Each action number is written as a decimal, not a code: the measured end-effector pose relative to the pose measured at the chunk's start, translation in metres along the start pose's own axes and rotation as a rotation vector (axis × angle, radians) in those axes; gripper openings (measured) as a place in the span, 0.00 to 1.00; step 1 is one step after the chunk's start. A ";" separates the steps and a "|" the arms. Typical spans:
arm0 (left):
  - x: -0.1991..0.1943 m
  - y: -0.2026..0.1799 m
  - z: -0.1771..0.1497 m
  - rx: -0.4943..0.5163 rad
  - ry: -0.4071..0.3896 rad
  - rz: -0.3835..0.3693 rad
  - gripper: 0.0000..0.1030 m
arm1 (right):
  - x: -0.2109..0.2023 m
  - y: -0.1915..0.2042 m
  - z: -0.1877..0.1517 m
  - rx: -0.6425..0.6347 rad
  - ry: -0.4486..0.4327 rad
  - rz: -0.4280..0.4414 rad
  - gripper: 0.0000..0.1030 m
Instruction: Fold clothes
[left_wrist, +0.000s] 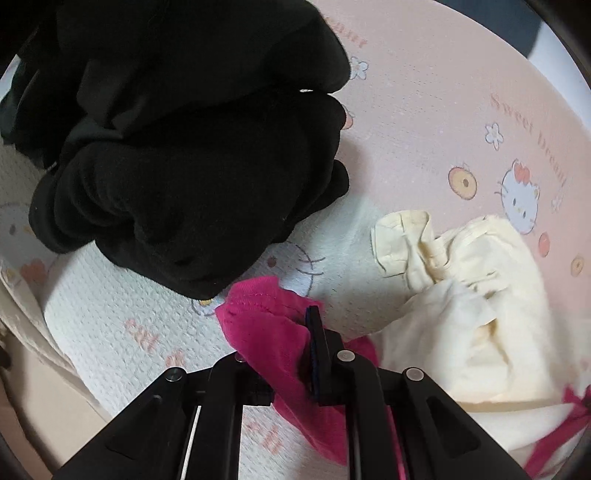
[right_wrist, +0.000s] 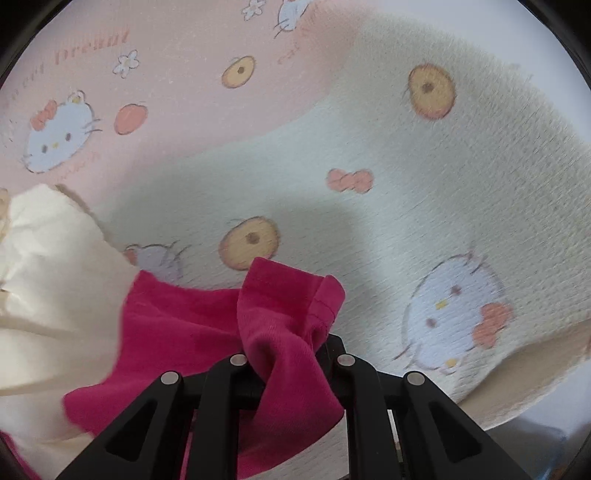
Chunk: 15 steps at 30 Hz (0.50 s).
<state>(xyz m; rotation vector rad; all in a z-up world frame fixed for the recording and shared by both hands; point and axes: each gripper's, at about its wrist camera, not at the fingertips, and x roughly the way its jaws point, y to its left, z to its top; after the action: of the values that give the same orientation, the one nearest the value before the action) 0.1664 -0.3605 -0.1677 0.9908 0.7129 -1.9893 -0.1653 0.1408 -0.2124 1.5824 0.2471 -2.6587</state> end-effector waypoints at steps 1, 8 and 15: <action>-0.003 0.000 0.003 -0.005 0.017 -0.015 0.11 | -0.001 -0.003 0.000 0.008 -0.003 0.023 0.13; -0.013 0.011 0.015 -0.085 0.125 -0.058 0.31 | -0.010 -0.016 -0.002 0.093 0.004 0.054 0.61; -0.034 0.022 0.023 -0.090 0.070 -0.042 0.55 | -0.025 -0.003 0.006 0.071 0.015 0.094 0.65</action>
<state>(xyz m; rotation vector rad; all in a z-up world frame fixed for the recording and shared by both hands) 0.1887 -0.3756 -0.1305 1.0039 0.8602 -1.9482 -0.1588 0.1420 -0.1875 1.5916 0.0776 -2.6134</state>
